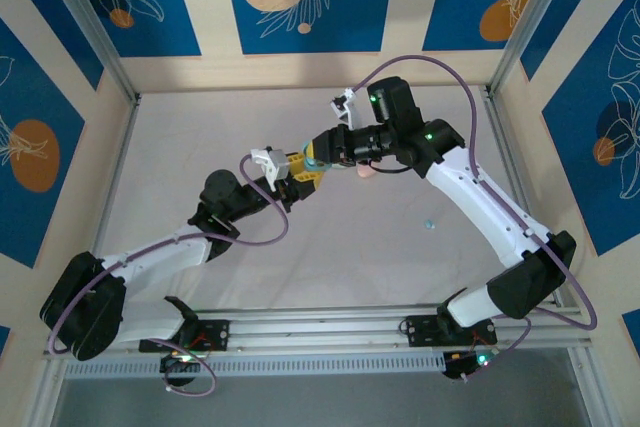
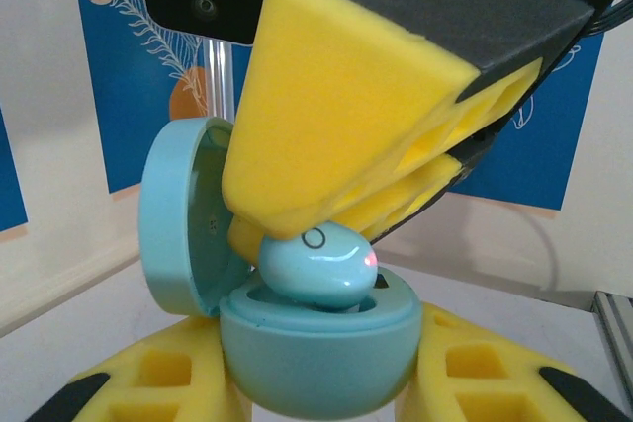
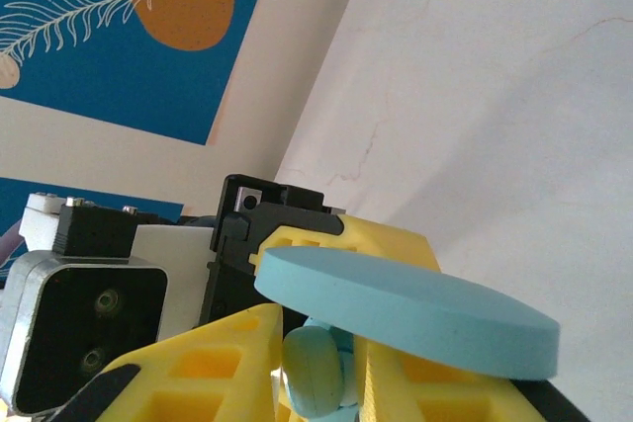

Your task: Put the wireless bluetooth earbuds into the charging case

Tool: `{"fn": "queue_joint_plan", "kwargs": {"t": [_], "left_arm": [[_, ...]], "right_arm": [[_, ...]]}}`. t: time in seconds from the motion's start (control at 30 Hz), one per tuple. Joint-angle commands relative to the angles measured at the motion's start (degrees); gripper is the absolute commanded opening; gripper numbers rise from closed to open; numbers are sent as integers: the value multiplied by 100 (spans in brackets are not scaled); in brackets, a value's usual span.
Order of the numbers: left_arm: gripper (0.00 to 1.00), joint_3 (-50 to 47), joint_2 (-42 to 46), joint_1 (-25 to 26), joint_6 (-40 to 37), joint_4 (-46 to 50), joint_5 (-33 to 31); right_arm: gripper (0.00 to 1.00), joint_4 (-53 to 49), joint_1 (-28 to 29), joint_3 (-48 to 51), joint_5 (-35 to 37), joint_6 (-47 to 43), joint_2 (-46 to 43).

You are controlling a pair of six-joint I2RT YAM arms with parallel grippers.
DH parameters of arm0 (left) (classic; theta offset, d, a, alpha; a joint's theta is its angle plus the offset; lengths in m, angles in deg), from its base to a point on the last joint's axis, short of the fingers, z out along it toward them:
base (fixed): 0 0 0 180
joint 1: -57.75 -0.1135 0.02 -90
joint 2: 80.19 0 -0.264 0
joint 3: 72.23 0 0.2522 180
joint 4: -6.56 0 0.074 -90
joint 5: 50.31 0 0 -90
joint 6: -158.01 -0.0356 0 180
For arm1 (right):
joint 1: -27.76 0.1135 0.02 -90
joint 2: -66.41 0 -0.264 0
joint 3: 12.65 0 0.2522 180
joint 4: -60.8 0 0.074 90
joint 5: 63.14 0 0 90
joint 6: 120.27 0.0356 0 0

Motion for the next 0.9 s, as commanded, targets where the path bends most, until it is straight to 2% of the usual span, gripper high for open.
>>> {"fn": "queue_joint_plan", "kwargs": {"t": [0.0,0.3,0.57,0.87], "left_arm": [[28,78,136,65,-32,-600,10],[28,77,164,67,-97,-533,-19],[28,79,155,66,-158,-485,-80],[28,99,154,64,-162,-467,-83]], "right_arm": [[25,-592,44,-213,320,-172,131],[24,-965,125,-458,772,-226,186],[27,-1235,194,-707,141,-368,318],[23,-1506,285,-954,187,-329,486]]}}
